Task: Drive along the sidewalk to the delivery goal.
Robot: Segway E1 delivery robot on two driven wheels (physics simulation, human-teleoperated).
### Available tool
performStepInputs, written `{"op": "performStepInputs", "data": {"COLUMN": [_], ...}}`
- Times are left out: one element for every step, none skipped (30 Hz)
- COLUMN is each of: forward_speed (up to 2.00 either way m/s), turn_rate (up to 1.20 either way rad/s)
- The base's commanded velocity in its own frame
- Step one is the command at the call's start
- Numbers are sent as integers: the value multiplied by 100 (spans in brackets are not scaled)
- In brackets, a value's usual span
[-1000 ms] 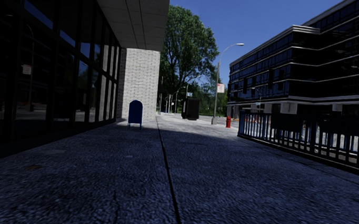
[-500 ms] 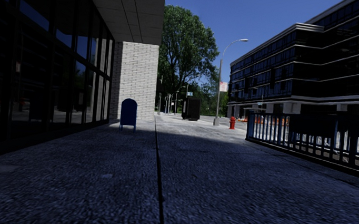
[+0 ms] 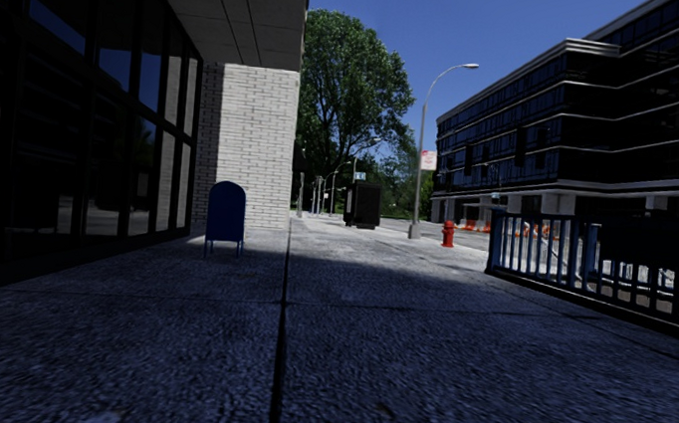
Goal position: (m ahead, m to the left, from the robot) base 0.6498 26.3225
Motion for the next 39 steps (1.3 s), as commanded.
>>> {"op": "performStepInputs", "data": {"forward_speed": [200, 200, 200, 200, 200, 200, 200, 200, 200, 200, 200, 200, 200, 200, 200, 200, 200, 200, 200, 200, 200, 200, 200, 200, 200, 200, 200, 200, 200, 200, 200, 200, 200, 200, 200, 200, 200, 200, 200], "turn_rate": [0, 0, 0, 0, 0, 0, 0, 0, 0, 0, 0, 0, 0, 0, 0, 0, 0, 0, 0, 0, 0, 0, 0, 0, 0, 0, 0, 0, 0, 0, 0, 0, 0, 0, 0, 0, 0, 0, 0]}}
